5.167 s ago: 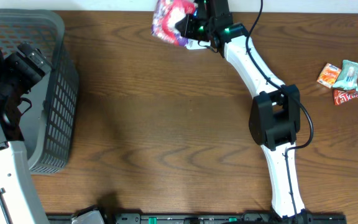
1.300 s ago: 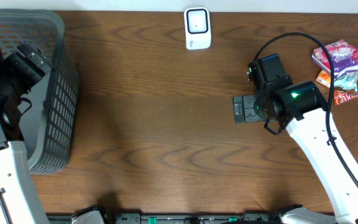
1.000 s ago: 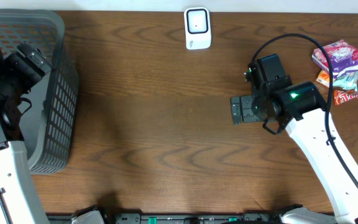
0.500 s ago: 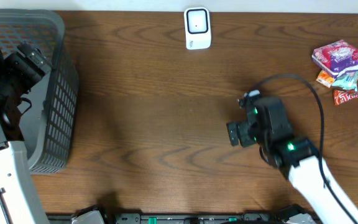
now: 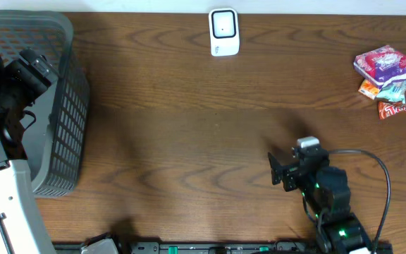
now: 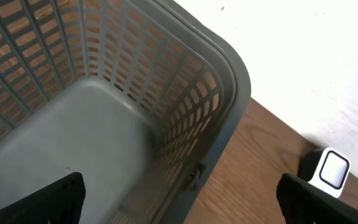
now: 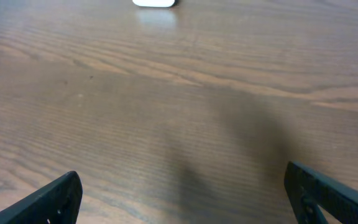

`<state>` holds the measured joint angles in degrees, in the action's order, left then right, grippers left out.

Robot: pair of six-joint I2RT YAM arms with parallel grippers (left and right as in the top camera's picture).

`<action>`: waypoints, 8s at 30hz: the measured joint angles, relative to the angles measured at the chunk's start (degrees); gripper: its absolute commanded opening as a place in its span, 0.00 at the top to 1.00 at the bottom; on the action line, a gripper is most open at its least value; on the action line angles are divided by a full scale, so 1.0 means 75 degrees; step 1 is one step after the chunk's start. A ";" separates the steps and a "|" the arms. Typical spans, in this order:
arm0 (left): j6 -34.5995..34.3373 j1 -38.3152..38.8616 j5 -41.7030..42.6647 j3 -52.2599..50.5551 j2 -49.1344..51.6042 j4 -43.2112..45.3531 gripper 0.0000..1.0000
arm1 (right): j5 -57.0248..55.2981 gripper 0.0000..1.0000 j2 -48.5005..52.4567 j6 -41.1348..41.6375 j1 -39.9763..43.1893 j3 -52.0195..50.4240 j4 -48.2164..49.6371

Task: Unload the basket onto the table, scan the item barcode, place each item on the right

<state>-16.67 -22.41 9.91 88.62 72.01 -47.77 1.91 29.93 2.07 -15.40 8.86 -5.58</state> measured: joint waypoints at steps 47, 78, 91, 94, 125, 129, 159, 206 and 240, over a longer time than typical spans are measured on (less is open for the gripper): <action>0.0000 0.0000 0.0000 0.0000 0.0000 0.0000 0.02 | 0.0149 0.01 -0.3896 -0.0315 0.1670 -0.1107 0.0181; 0.0000 0.0000 0.0000 0.0000 0.0000 0.0000 0.02 | -0.0117 0.01 -0.3893 -0.0367 0.1425 -0.1107 0.0166; 0.0000 0.0000 0.0000 0.0000 0.0000 0.0000 0.02 | -0.0117 0.01 -0.3279 -0.0367 0.1425 -0.1107 0.0152; 0.0000 0.0000 0.0000 0.0000 0.0000 0.0000 0.02 | -0.0117 0.01 -0.3077 -0.0367 0.1425 -0.1107 0.0152; 0.0315 0.0023 0.0000 -0.0108 0.0128 -0.0262 0.02 | -0.0117 0.01 -0.2897 -0.0367 0.1425 -0.1107 0.0152; 0.0941 0.0286 0.0000 -0.0615 0.0096 -0.0157 0.02 | -0.0119 0.01 -0.2897 -0.0367 0.1425 -0.1107 0.0152; 0.4159 0.2020 0.0533 -0.9334 -0.8521 0.6566 0.02 | -0.0119 0.01 -0.2891 -0.0370 0.1425 -0.1107 0.0149; 0.2159 0.2264 0.0224 -1.1727 -0.9533 0.6341 0.02 | -0.0149 0.01 -0.2891 -0.0370 0.1425 -0.1107 0.0149; 0.1594 0.2454 0.0227 -1.1727 -0.9533 0.6341 0.02 | -0.0149 0.01 -0.2891 -0.0370 0.1425 -0.1107 0.0149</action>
<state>-4.71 -4.01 11.62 0.67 0.51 -0.21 0.80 8.25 -0.71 -4.71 0.56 -4.47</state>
